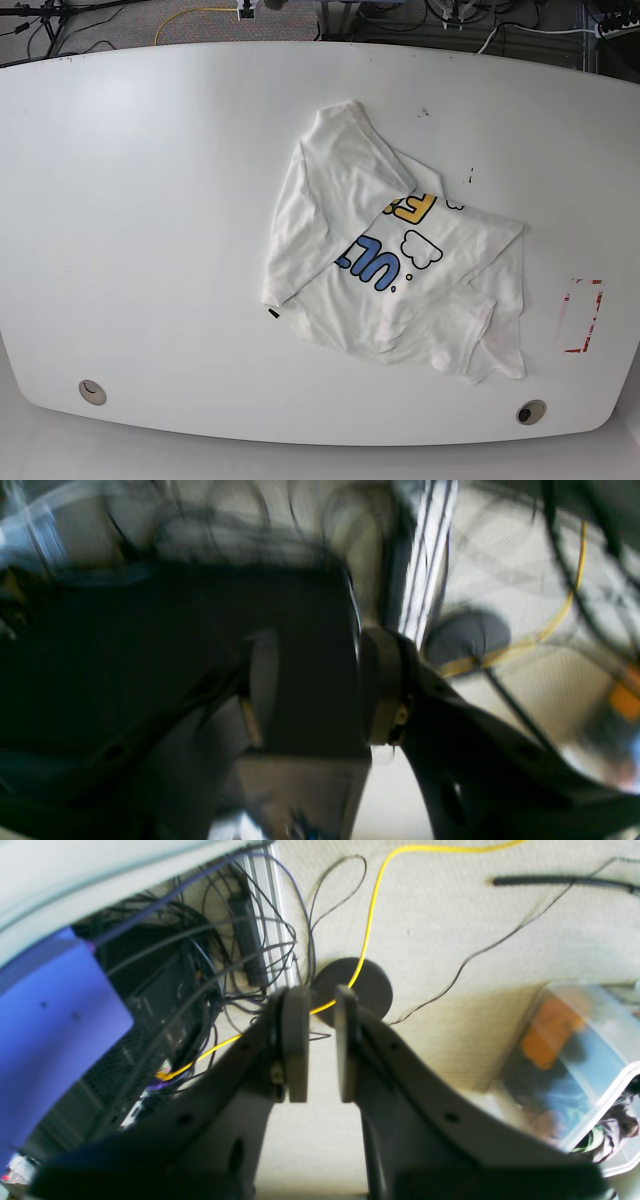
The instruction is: Fold the T-shirt properly
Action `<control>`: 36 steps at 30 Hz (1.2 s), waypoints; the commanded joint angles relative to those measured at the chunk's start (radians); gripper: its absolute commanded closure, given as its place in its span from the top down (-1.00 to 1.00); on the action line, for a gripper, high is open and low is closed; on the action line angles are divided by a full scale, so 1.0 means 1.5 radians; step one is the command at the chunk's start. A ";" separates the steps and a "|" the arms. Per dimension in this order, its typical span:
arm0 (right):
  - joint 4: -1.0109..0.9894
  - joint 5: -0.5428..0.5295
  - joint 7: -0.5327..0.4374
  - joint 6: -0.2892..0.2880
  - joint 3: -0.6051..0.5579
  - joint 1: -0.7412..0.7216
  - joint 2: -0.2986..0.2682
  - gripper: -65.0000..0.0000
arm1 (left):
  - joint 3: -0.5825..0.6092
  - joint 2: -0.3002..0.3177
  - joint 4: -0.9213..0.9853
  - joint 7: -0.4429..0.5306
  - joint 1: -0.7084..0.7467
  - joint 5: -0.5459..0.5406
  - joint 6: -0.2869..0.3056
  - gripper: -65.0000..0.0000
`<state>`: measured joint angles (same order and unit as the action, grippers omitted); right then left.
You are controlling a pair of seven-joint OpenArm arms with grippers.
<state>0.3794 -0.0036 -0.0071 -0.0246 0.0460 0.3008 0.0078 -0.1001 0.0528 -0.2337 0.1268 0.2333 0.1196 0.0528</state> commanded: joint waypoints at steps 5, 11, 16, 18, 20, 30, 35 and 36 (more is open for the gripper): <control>0.001 -0.001 0.000 0.002 0.001 0.008 -0.002 -0.75 | -0.002 0.004 0.004 0.020 0.007 0.004 -0.001 -0.27; -0.005 -0.001 0.002 0.002 0.000 0.004 -0.001 -0.74 | 0.000 0.002 0.008 0.007 -0.002 0.004 0.000 -0.27; -0.001 -0.004 0.003 0.002 0.001 0.006 -0.003 -0.74 | 0.000 0.001 0.004 -0.019 -0.003 0.001 -0.001 -0.26; 0.000 -0.004 0.004 0.002 0.001 0.006 -0.003 -0.74 | 0.000 0.001 0.004 -0.024 -0.003 0.002 0.000 -0.26; 0.000 -0.004 0.004 0.002 0.001 0.006 -0.003 -0.74 | -0.001 0.001 0.003 -0.035 -0.004 0.002 0.000 -0.26; 0.003 -0.002 0.008 0.004 0.000 0.006 -0.004 -0.74 | -0.003 0.002 -0.014 -0.041 0.008 0.000 0.000 -0.25; 0.005 -0.001 0.007 0.005 0.001 0.008 -0.004 -0.74 | -0.003 0.002 -0.013 -0.032 0.007 -0.001 0.000 -0.26; 0.006 0.000 0.007 0.005 0.001 0.010 -0.004 -0.74 | -0.004 0.002 -0.011 -0.027 0.005 -0.002 0.000 -0.26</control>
<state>0.3813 -0.0036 0.0040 -0.0219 0.0460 0.3008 0.0048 -0.1032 0.0532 -0.2523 0.0689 0.2375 0.1196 0.0525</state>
